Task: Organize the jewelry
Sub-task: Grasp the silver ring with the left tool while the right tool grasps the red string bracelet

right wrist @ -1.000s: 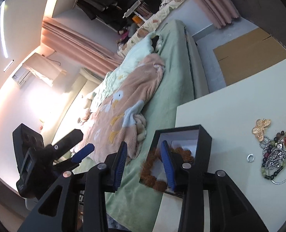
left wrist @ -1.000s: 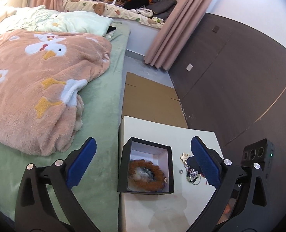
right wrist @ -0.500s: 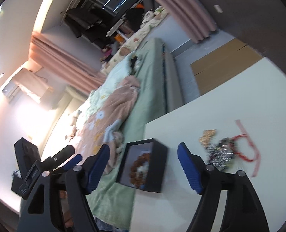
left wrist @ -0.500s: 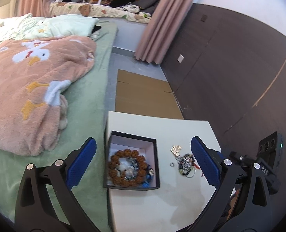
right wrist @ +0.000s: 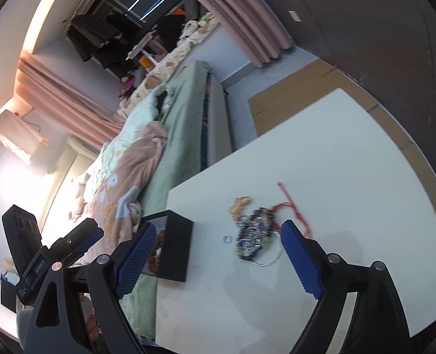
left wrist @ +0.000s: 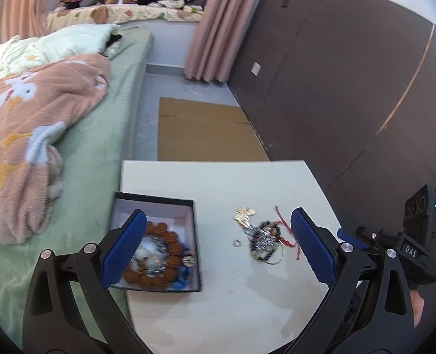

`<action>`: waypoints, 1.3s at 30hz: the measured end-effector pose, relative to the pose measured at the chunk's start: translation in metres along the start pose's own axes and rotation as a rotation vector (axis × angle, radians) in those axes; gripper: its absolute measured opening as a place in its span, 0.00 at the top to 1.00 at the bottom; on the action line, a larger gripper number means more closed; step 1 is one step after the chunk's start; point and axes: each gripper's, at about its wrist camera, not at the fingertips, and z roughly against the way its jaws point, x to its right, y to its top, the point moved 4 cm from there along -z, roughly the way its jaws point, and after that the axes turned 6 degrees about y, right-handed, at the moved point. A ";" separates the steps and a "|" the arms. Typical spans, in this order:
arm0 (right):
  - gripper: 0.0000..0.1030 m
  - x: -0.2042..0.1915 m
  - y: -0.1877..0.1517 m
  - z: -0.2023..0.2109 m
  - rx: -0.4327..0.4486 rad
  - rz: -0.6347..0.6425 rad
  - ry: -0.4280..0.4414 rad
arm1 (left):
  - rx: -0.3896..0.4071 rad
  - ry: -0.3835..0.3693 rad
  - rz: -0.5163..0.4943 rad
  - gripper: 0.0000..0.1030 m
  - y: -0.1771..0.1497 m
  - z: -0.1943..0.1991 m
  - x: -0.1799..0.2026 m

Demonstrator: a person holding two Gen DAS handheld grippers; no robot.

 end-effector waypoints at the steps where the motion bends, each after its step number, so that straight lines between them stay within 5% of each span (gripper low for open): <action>1: 0.18 0.004 0.000 0.001 0.000 -0.007 -0.008 | -0.017 0.003 -0.014 0.06 -0.002 -0.005 0.006; 10: 0.18 0.037 0.001 0.011 -0.017 -0.065 -0.057 | -0.188 -0.005 -0.022 0.51 -0.023 -0.055 0.030; 18: 0.29 0.055 -0.002 0.010 -0.054 -0.113 -0.079 | -0.249 0.039 -0.064 0.54 -0.036 -0.084 0.055; 27: 0.34 0.063 -0.004 0.008 -0.063 -0.132 -0.077 | -0.299 0.089 -0.048 0.77 -0.046 -0.116 0.060; 39: 0.37 0.067 -0.004 0.009 -0.070 -0.142 -0.079 | -0.321 0.162 -0.062 0.81 -0.056 -0.143 0.062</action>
